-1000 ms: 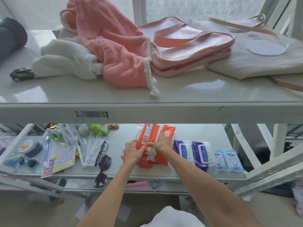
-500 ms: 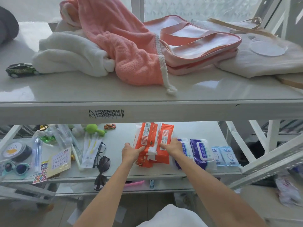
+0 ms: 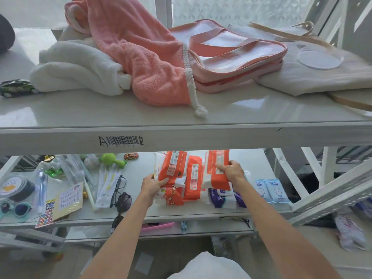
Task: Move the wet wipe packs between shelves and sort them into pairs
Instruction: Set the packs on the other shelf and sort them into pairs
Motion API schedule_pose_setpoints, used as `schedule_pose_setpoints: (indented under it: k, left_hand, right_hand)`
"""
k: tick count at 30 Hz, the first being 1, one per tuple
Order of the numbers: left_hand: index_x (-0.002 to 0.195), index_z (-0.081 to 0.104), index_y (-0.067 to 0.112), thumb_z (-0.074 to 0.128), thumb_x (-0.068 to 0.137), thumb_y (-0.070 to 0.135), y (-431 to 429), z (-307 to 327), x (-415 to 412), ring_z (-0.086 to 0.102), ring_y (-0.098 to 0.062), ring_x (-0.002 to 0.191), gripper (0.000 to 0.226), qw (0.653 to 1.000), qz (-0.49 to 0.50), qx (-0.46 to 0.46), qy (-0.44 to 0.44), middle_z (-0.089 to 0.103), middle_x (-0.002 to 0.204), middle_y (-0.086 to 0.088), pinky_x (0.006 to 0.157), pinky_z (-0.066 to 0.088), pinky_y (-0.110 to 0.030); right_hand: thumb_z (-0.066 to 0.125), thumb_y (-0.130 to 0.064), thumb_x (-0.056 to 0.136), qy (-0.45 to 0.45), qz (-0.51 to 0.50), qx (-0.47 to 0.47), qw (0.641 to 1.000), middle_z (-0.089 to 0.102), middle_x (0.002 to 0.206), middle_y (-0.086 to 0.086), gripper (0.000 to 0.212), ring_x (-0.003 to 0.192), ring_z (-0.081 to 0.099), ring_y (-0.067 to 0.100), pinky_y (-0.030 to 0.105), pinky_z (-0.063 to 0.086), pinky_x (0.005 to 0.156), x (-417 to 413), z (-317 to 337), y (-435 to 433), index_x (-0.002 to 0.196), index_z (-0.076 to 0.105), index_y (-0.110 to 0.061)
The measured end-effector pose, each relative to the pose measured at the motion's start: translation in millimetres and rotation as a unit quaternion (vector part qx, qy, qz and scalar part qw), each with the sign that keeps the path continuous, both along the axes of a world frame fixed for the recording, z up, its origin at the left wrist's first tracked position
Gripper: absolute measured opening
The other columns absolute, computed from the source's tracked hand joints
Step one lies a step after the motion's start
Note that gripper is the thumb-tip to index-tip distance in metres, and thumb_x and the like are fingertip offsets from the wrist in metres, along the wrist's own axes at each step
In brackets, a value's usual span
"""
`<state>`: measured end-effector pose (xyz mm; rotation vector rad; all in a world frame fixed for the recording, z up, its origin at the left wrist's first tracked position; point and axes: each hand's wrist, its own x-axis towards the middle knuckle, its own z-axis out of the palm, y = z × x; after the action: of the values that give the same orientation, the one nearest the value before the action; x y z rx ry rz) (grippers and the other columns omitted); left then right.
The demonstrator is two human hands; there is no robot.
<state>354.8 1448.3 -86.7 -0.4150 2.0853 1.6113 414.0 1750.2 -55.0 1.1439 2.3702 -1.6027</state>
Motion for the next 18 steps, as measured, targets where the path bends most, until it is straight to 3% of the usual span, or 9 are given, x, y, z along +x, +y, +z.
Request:
schedule_pose_setpoints:
  k: [3,6,9,10,12,13,14,15,18]
  left_hand:
    - [0.123,0.062,0.002,0.078,0.093,0.018,0,4,2,0.078,-0.033,0.093,0.038,0.996,0.039,0.084,-0.004,0.077,0.114,-0.018,0.085,0.063,-0.049]
    - [0.124,0.061,0.002,0.073,0.096,0.016,12,14,6,0.077,-0.032,0.09,0.034,0.983,0.06,0.172,-0.001,0.077,0.111,-0.017,0.079,0.063,-0.043]
    - [0.127,0.06,-0.001,0.072,0.097,0.013,40,32,14,0.079,-0.031,0.083,0.036,0.974,0.026,0.224,0.014,0.079,0.104,-0.016,0.072,0.064,-0.041]
    - [0.126,0.06,-0.003,0.07,0.097,0.008,52,38,18,0.079,-0.029,0.078,0.034,0.97,0.007,0.244,0.017,0.079,0.098,-0.016,0.067,0.064,-0.039]
    - [0.125,0.06,-0.008,0.069,0.095,-0.001,85,46,30,0.078,-0.023,0.069,0.032,0.963,-0.042,0.265,0.025,0.077,0.095,-0.018,0.061,0.063,-0.034]
    - [0.126,0.06,-0.008,0.071,0.093,-0.001,103,46,35,0.077,-0.02,0.068,0.035,0.966,-0.071,0.245,0.035,0.076,0.097,-0.018,0.062,0.063,-0.032]
    - [0.127,0.06,-0.008,0.075,0.091,0.002,122,45,40,0.076,-0.016,0.068,0.039,0.971,-0.101,0.214,0.044,0.076,0.099,-0.016,0.064,0.062,-0.029]
    - [0.127,0.061,-0.006,0.078,0.091,0.008,139,45,46,0.075,-0.011,0.069,0.043,0.973,-0.132,0.181,0.049,0.077,0.098,-0.01,0.068,0.062,-0.027]
    - [0.117,0.065,0.001,0.076,0.093,0.032,168,38,55,0.07,-0.007,0.074,0.041,0.967,-0.239,0.079,0.037,0.072,0.092,0.001,0.081,0.061,-0.028]
  right_hand:
    - [0.071,-0.042,0.095,-0.066,0.023,0.083,0.994,0.074,0.12,0.014,0.046,0.107,0.071,0.032,0.036,0.056,0.088,20,2,28,0.126,0.069,-0.008]
    - [0.061,-0.05,0.101,-0.14,0.049,0.19,0.971,0.07,0.127,0.016,0.051,0.116,0.065,0.035,0.034,0.049,0.087,34,-4,27,0.124,0.068,-0.006]
    - [0.064,-0.056,0.097,-0.084,0.028,0.285,0.954,0.062,0.126,0.018,0.055,0.118,0.057,0.034,0.042,0.047,0.097,37,3,16,0.124,0.064,-0.008]
    - [0.063,-0.057,0.097,-0.017,0.021,0.248,0.968,0.065,0.122,0.017,0.054,0.112,0.061,0.031,0.039,0.049,0.092,35,8,15,0.121,0.065,-0.009]
    - [0.055,-0.062,0.099,0.088,0.003,-0.003,0.996,0.074,0.11,0.014,0.051,0.095,0.07,0.026,0.035,0.054,0.082,30,29,9,0.113,0.068,-0.014]
    - [0.055,-0.062,0.099,0.102,0.003,-0.143,0.984,0.075,0.104,0.012,0.052,0.09,0.073,0.026,0.037,0.058,0.08,30,36,7,0.113,0.068,-0.014]
    - [0.061,-0.059,0.097,0.108,0.007,-0.225,0.968,0.077,0.1,0.011,0.052,0.087,0.075,0.028,0.042,0.062,0.079,31,40,9,0.116,0.07,-0.011]
    - [0.072,-0.054,0.091,0.104,0.019,-0.258,0.96,0.079,0.099,0.013,0.052,0.088,0.077,0.033,0.048,0.064,0.084,33,42,13,0.116,0.072,-0.008]
    - [0.089,-0.043,0.07,0.058,0.025,-0.213,0.975,0.081,0.104,0.018,0.059,0.094,0.078,0.042,0.061,0.058,0.097,45,36,32,0.113,0.074,-0.005]
